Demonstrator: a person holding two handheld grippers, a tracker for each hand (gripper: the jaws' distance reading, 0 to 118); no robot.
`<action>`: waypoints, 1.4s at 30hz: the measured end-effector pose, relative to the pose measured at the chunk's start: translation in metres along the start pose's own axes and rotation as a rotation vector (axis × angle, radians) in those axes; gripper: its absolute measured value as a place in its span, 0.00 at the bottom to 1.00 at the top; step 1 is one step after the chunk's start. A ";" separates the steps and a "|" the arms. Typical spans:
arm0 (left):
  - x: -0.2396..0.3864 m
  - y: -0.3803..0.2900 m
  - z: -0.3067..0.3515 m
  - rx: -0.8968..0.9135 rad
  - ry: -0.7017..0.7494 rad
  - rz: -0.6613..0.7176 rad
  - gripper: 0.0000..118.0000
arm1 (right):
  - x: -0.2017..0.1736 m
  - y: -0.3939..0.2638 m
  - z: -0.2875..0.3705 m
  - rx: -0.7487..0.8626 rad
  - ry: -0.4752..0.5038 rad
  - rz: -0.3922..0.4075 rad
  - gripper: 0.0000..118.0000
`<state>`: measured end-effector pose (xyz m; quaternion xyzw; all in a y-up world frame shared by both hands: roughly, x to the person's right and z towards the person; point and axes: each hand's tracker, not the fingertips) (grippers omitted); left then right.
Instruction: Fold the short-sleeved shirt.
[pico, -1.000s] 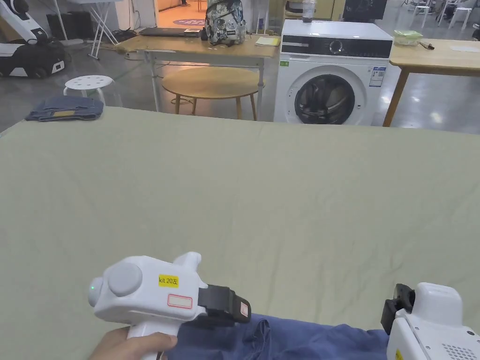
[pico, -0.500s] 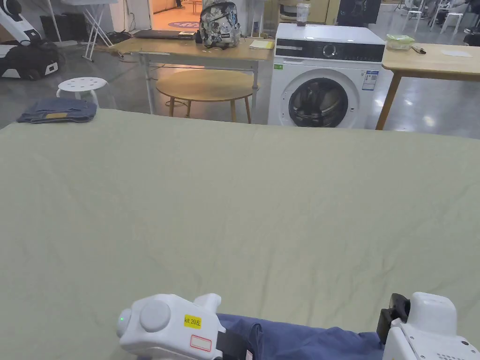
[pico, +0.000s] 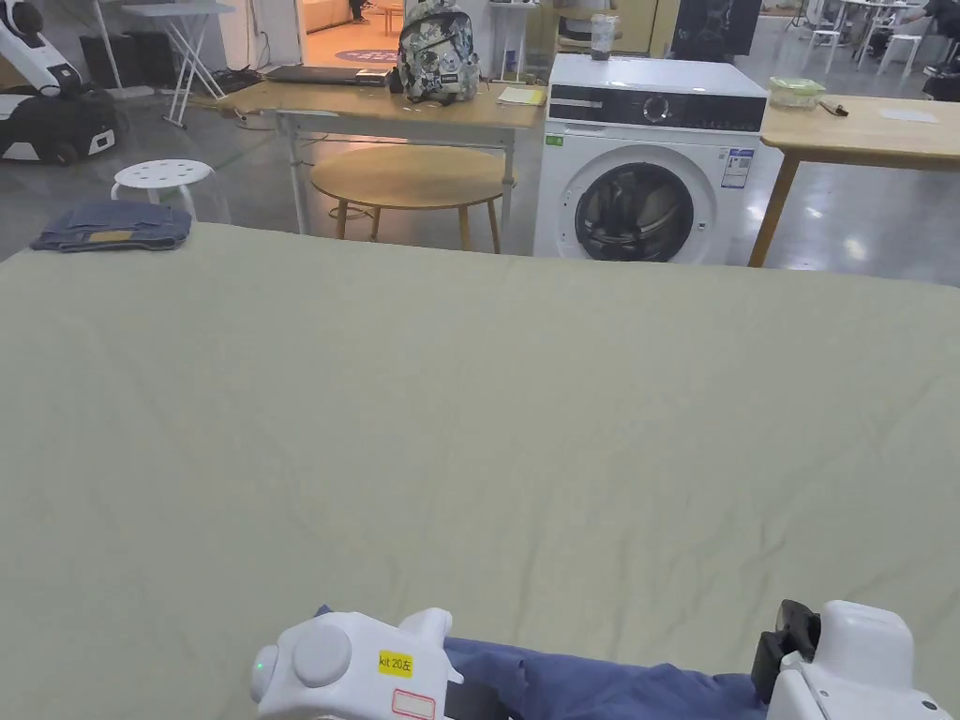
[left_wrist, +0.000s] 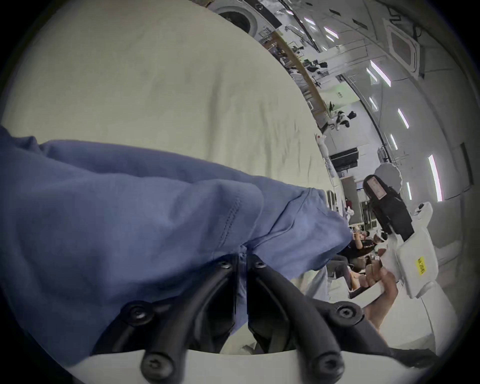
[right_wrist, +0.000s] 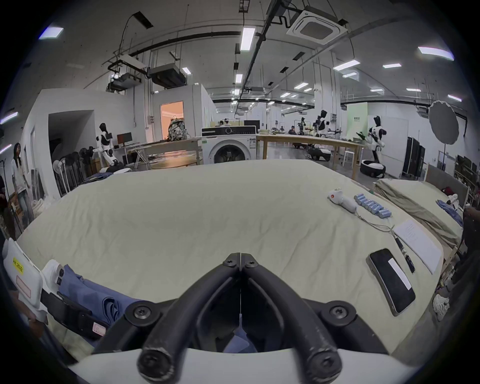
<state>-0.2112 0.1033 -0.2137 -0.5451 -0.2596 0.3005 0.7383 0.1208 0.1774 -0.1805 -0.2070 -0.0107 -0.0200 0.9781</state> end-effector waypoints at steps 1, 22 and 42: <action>0.000 0.000 0.006 0.011 -0.009 -0.003 0.02 | 0.000 0.001 0.001 0.012 0.004 -0.002 0.00; -0.103 -0.003 0.151 0.258 -0.030 0.132 0.57 | -0.027 0.027 0.018 0.224 0.063 0.051 0.00; -0.147 -0.006 0.103 0.227 -0.215 0.219 0.05 | -0.035 0.019 0.014 0.166 0.056 0.083 0.00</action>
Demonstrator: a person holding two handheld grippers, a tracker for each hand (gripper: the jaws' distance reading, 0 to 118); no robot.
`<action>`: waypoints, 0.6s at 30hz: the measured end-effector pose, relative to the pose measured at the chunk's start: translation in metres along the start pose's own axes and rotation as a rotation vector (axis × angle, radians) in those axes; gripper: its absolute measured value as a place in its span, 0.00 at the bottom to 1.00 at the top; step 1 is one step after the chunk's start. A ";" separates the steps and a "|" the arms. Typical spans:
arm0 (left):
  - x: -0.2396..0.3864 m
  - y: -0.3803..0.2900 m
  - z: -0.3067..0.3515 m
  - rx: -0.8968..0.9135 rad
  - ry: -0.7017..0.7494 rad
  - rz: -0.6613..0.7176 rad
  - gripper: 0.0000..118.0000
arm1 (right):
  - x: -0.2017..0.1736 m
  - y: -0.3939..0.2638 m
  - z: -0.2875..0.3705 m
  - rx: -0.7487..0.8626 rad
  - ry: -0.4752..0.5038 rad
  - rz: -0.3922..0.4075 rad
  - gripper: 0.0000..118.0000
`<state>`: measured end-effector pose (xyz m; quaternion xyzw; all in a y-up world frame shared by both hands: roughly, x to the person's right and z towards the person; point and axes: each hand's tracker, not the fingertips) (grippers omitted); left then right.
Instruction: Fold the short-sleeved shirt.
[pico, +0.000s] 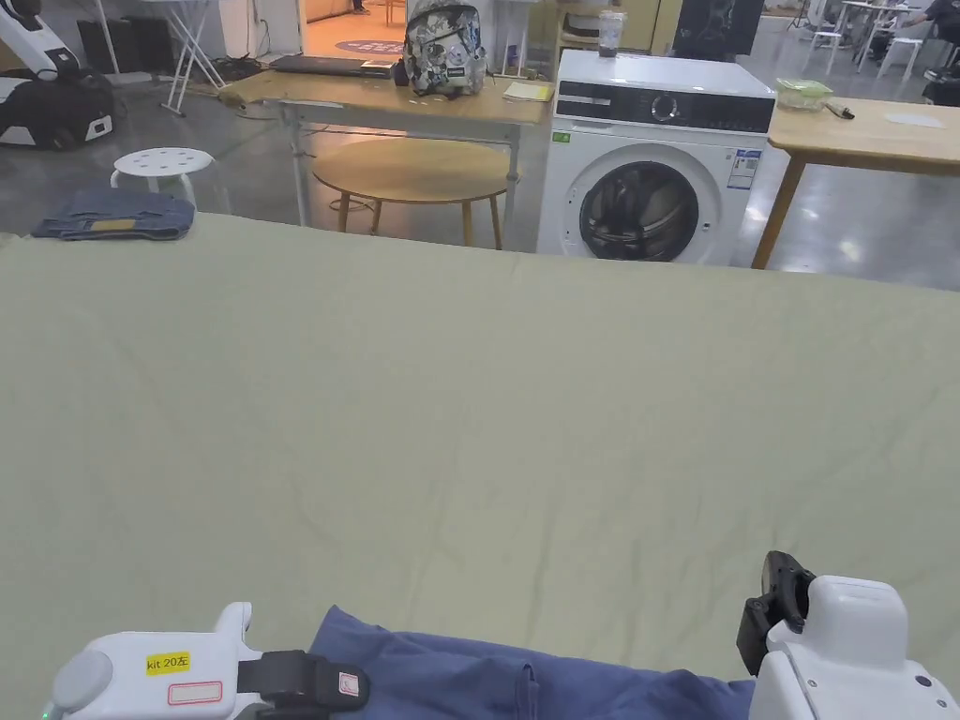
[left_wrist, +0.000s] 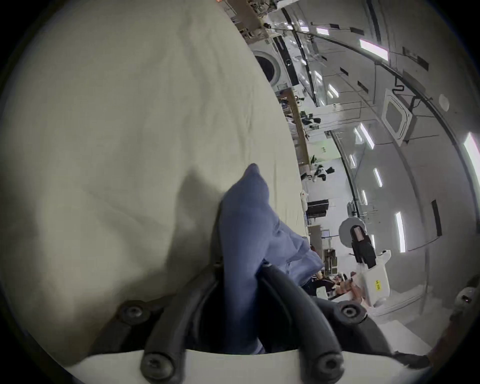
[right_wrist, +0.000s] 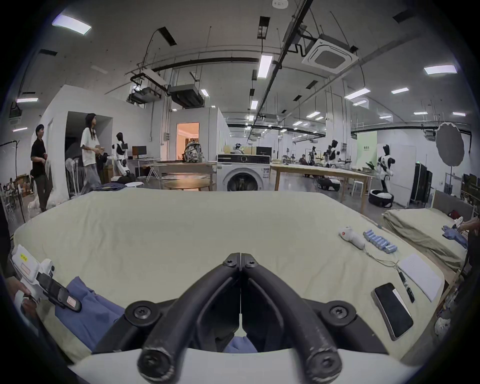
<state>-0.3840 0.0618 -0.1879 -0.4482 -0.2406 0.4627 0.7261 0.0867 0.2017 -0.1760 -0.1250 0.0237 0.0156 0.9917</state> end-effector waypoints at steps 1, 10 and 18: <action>0.001 -0.004 0.001 0.002 0.008 -0.005 0.05 | 0.000 0.000 0.000 0.000 0.000 0.002 0.00; 0.057 0.004 0.055 0.065 0.078 -0.138 0.04 | -0.002 0.002 -0.002 0.001 0.013 0.012 0.00; 0.108 0.008 0.126 0.170 0.270 -0.181 0.04 | -0.005 0.005 -0.003 0.011 0.036 0.006 0.00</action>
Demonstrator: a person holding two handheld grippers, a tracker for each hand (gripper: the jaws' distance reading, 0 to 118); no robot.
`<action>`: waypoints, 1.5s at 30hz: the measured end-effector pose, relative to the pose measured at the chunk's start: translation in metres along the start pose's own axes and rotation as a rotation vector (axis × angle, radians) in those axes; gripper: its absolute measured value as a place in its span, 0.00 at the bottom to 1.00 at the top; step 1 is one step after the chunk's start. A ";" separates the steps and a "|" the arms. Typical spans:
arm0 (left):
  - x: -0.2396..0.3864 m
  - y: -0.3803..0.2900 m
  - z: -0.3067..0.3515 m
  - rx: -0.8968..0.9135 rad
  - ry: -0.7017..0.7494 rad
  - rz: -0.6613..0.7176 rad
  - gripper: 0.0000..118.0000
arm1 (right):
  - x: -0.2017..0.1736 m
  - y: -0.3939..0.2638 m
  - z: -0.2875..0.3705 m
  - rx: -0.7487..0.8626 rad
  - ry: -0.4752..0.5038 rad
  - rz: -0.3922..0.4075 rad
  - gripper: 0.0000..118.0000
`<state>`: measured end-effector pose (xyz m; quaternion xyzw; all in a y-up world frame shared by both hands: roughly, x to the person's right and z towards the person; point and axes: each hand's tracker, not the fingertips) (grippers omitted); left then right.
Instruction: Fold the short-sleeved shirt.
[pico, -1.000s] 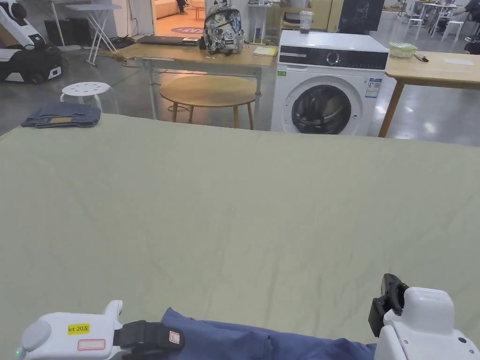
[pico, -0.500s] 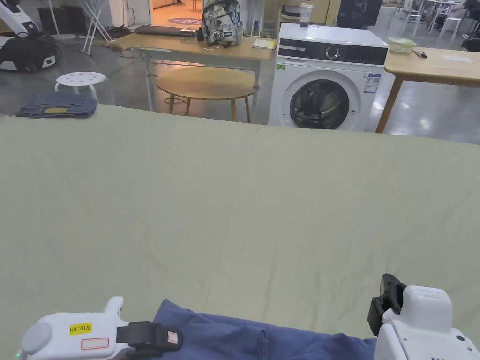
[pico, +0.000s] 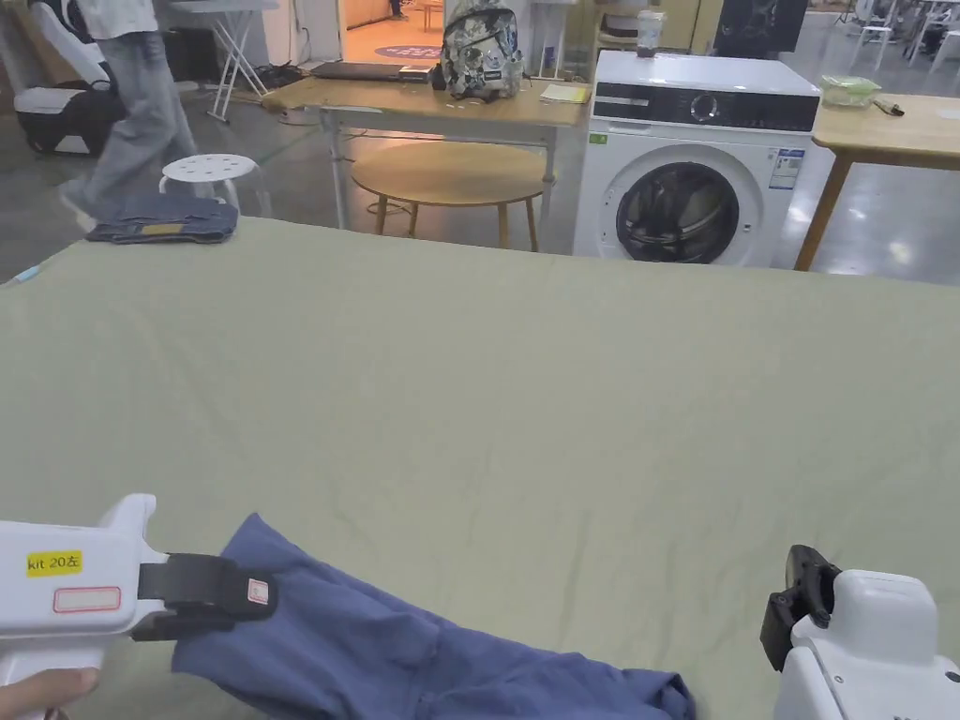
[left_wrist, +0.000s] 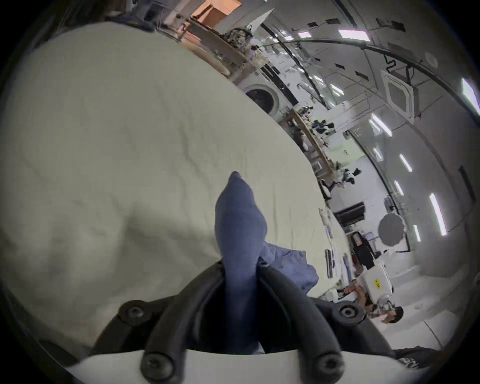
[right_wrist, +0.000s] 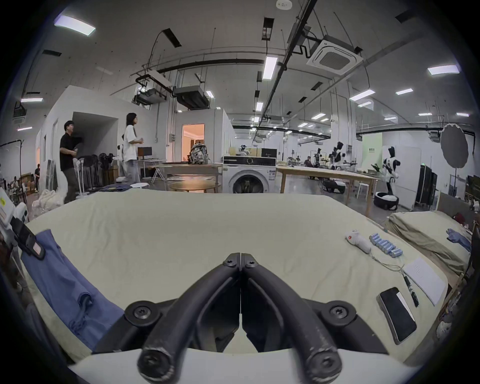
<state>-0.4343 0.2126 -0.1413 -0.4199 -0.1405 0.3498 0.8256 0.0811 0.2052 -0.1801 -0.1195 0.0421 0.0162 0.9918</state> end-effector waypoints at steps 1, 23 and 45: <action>0.005 0.001 0.005 0.006 0.049 -0.010 0.04 | 0.000 0.000 0.000 0.001 0.002 -0.001 0.00; 0.128 -0.022 -0.088 -0.167 0.071 -0.186 0.04 | 0.018 -0.006 0.008 -0.023 -0.024 -0.032 0.00; 0.175 -0.080 -0.218 -0.352 0.121 -0.226 0.34 | 0.037 -0.018 0.011 -0.075 -0.067 -0.042 0.00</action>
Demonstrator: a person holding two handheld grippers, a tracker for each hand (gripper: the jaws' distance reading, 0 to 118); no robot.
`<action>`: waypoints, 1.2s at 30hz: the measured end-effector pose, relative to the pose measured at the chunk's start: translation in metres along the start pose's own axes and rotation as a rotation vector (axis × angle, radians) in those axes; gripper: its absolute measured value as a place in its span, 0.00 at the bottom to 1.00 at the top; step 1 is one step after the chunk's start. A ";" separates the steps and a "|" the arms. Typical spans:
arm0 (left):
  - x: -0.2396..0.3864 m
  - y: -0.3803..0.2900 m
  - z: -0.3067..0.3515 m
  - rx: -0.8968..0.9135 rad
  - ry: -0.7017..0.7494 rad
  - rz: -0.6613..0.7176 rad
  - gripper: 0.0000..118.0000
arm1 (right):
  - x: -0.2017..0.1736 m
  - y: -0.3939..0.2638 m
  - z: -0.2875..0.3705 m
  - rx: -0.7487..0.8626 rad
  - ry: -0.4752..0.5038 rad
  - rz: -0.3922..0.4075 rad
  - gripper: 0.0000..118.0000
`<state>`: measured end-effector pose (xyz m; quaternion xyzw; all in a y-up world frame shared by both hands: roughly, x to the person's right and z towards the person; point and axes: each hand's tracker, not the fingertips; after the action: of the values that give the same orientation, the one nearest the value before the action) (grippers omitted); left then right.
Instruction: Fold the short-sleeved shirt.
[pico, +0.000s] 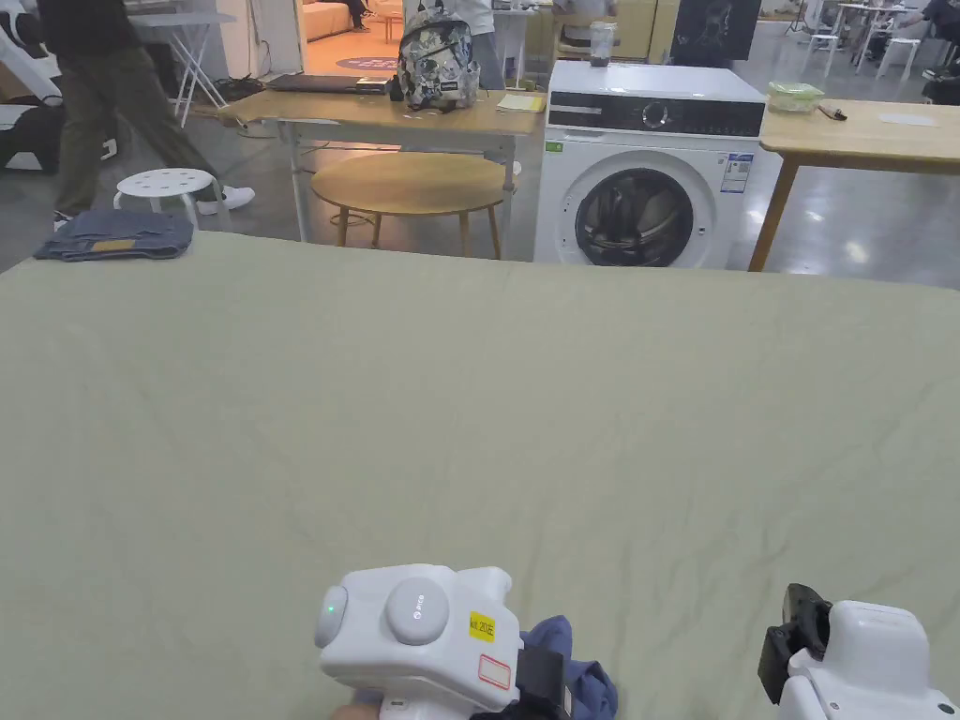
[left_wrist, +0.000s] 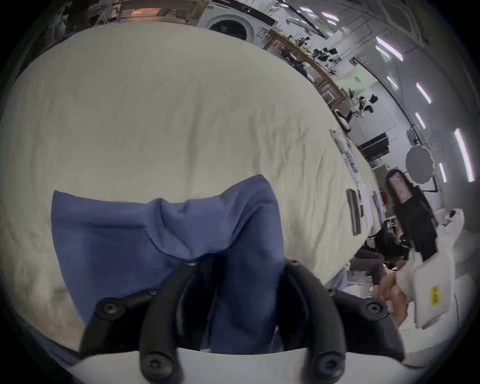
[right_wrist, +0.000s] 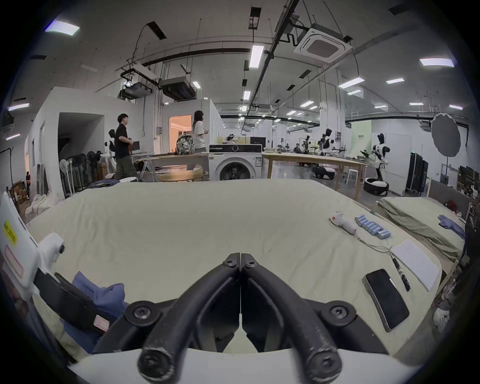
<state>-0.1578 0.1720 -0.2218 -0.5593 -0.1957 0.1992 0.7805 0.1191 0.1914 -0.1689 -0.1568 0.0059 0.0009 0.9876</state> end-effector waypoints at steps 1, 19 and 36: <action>0.002 -0.001 0.006 0.003 -0.005 -0.002 0.34 | 0.001 -0.001 0.000 -0.001 -0.001 0.001 0.00; -0.030 -0.010 -0.043 -0.058 -0.236 0.096 0.02 | -0.003 -0.003 0.000 -0.005 0.008 -0.013 0.00; -0.020 -0.005 0.010 0.217 -0.093 -0.111 0.00 | -0.009 0.009 -0.004 0.021 0.010 -0.009 0.00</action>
<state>-0.1798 0.1674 -0.2153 -0.4500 -0.2394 0.2014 0.8364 0.1097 0.1988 -0.1758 -0.1467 0.0100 -0.0046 0.9891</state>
